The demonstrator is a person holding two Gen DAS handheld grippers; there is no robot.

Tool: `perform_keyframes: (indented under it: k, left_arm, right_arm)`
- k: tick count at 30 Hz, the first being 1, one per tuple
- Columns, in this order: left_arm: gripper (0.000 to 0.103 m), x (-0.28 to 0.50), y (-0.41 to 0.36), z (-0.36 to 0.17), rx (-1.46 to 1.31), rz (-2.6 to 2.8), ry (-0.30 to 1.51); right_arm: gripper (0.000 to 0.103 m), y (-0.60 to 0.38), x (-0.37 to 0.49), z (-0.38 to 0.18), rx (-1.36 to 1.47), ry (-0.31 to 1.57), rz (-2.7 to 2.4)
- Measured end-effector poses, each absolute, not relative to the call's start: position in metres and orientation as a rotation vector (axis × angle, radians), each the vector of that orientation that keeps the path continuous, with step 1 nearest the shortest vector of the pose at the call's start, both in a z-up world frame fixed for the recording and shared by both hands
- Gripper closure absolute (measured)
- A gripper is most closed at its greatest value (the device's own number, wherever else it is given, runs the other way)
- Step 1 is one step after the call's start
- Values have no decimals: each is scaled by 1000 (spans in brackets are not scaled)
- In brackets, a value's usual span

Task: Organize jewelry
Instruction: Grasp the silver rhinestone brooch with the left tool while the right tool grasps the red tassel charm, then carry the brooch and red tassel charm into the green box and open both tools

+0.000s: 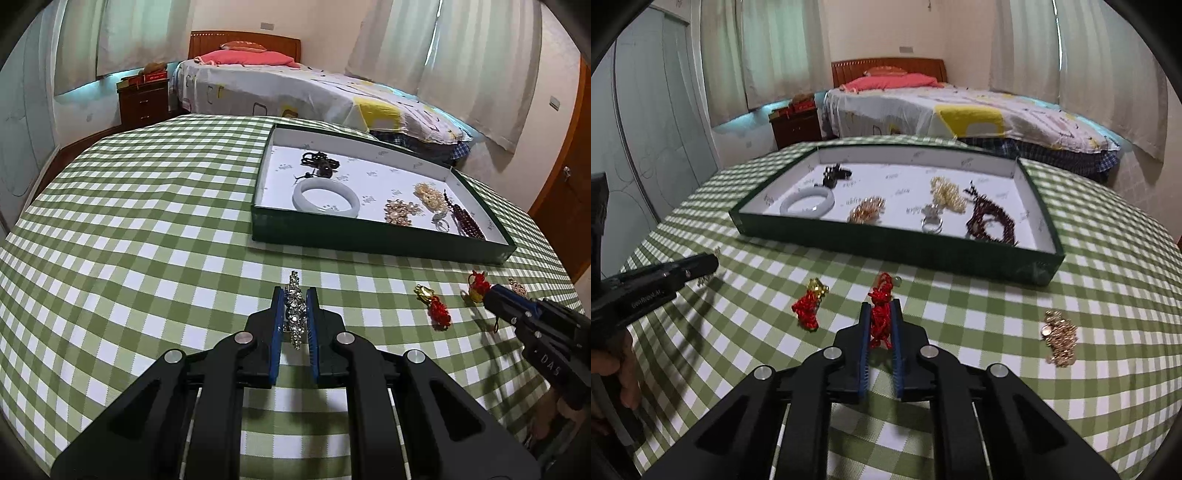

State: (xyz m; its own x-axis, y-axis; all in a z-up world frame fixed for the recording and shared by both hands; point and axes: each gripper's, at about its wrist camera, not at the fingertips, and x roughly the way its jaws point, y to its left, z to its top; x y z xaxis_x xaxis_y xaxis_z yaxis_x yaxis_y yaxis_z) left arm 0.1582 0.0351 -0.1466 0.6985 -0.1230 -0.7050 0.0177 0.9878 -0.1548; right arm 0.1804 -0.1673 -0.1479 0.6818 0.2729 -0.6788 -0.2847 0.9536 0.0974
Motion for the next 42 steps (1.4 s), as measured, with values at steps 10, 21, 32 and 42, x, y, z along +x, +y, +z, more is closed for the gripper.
perform_keyframes:
  k: [10, 21, 32, 42]
  left_arm:
    - [91, 154, 29, -132, -139, -97, 755]
    - [91, 156, 14, -99, -142, -151, 685]
    - [91, 188, -7, -65, -152, -211, 619]
    - [91, 229, -26, -45, -128, -233, 558]
  right_arm:
    - [92, -175, 172, -130, -1, 693, 303]
    - [92, -185, 172, -94, 16, 592, 290]
    - [92, -196, 197, -66, 6, 512, 257]
    - [92, -207, 241, -45, 0, 451, 233]
